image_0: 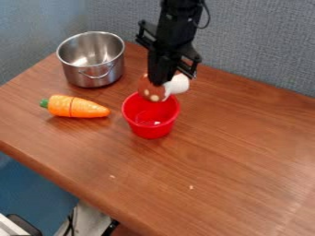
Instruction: Put the mushroom in the red bowl
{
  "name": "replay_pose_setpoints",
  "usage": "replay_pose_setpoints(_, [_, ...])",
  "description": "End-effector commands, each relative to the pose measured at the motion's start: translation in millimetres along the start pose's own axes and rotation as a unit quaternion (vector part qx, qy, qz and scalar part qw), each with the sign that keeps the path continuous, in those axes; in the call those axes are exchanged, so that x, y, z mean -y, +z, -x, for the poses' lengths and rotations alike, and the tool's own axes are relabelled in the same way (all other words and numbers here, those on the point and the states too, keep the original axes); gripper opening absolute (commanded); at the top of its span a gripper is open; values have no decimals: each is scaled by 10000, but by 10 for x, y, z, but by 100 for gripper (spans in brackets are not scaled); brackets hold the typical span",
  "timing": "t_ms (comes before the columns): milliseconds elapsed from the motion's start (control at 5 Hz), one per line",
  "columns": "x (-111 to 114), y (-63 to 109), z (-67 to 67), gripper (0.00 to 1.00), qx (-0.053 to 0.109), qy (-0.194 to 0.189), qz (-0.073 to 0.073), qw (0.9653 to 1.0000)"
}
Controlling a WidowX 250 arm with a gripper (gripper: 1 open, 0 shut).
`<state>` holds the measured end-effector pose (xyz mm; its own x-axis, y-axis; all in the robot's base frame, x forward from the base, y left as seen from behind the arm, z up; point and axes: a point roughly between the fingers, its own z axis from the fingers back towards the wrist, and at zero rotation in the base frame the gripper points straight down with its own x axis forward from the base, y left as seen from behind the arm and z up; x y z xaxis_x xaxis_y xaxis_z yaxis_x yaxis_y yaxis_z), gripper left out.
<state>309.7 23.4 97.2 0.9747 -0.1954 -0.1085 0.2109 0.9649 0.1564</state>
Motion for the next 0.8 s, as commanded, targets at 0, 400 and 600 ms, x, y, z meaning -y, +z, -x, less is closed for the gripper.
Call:
replay_pose_setpoints(0, [-25, 173, 23, 0, 372, 138, 59, 9992])
replay_pose_setpoints(400, [3, 61, 3, 0, 311, 182, 228, 9991])
replay_pose_setpoints(600, [1, 5, -11, 0, 264, 214, 275, 9990])
